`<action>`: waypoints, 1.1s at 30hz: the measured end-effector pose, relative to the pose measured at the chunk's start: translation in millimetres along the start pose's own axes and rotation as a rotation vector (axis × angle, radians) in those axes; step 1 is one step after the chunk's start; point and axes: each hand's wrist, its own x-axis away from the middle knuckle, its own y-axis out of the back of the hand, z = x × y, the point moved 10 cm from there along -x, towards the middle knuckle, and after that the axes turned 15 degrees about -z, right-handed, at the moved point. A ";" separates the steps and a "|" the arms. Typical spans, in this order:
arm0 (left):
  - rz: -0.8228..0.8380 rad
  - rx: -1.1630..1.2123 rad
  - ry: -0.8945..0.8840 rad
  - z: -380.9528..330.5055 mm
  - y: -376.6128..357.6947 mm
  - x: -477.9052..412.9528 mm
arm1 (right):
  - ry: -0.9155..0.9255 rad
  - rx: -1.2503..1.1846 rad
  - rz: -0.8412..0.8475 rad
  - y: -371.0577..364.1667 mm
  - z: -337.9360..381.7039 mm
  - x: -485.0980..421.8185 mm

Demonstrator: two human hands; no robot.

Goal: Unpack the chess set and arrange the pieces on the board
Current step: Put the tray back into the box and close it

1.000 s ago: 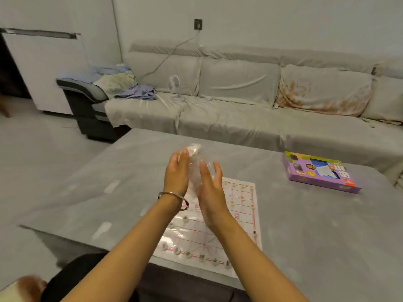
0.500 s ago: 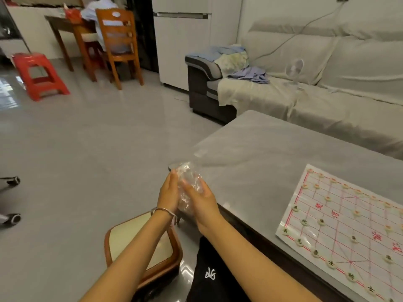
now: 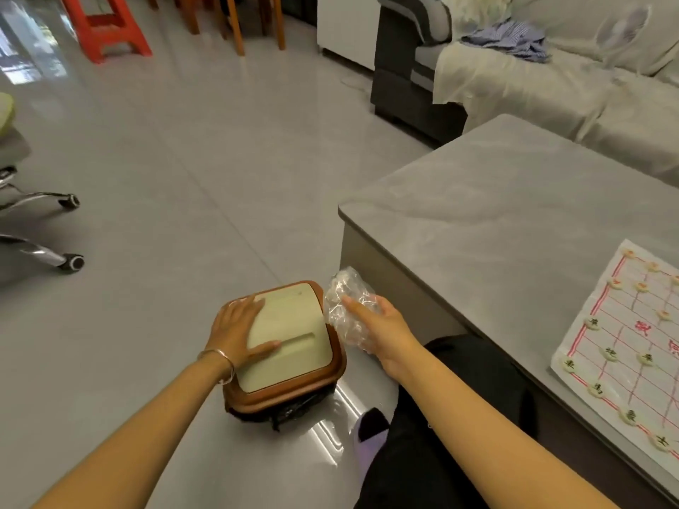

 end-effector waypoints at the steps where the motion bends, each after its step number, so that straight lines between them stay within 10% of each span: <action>1: 0.005 -0.017 -0.004 3.9 -1.8 -0.5 | 0.002 0.021 -0.002 0.1 -2.4 -3.0; 13: -0.219 0.069 0.002 10.8 4.8 -13.0 | -0.063 0.440 0.063 -32.8 -52.4 -18.4; 20: -0.230 0.304 -0.071 4.4 3.9 -2.7 | 0.467 1.045 -0.040 -78.8 -57.8 -29.7; 26: -0.359 0.298 -0.186 1.1 11.8 7.7 | 0.550 0.726 -0.186 -82.9 -56.2 -19.4; 33: -0.391 0.341 -0.180 5.2 11.6 6.2 | 0.619 0.947 0.251 -111.5 -93.1 -11.2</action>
